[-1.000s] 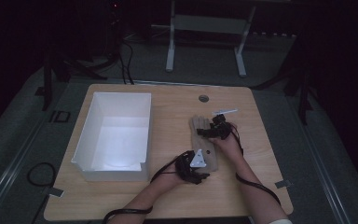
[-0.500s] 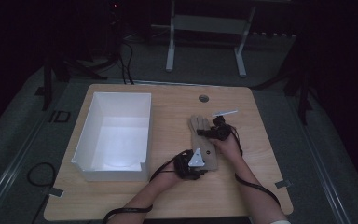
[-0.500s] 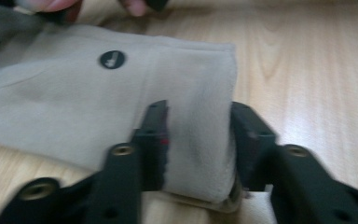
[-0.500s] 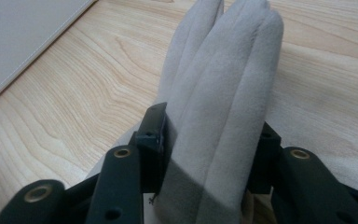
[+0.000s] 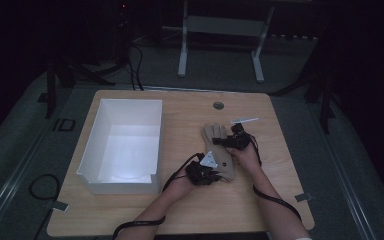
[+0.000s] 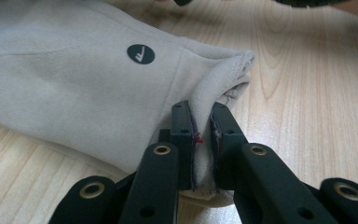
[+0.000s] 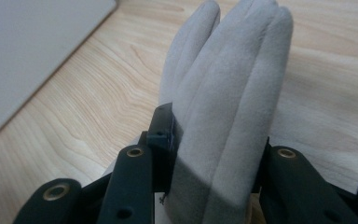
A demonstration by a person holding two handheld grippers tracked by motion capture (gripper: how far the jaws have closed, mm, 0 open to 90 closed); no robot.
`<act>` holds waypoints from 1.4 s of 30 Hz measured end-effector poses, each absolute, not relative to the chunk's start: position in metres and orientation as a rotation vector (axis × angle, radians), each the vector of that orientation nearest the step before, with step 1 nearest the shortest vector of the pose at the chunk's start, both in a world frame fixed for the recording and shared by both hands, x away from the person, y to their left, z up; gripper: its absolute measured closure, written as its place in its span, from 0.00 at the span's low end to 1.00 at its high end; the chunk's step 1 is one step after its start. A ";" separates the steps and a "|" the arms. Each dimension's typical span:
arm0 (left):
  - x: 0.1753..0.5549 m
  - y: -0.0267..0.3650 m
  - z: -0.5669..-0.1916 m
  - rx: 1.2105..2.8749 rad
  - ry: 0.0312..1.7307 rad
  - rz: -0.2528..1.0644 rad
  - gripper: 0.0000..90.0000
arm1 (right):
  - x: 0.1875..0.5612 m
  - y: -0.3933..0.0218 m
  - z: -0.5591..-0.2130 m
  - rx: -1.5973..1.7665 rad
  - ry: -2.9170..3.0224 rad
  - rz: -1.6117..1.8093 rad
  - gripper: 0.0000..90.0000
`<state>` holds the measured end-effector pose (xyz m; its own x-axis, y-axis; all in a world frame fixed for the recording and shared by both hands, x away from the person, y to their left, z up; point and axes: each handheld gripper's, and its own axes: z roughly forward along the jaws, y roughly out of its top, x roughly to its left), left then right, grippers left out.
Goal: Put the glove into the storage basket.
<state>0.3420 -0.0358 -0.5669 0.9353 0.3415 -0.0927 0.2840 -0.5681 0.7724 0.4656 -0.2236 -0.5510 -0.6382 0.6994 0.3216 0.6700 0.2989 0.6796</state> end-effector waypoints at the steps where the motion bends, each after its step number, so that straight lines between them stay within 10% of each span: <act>1: 0.341 -0.037 -0.563 2.215 0.430 0.090 0.92 | 0.465 -0.225 -0.549 1.322 2.498 1.296 0.73; 42: 0.320 -0.007 -0.436 2.273 0.357 0.248 0.92 | 0.439 -0.202 -0.418 1.089 2.394 1.494 0.73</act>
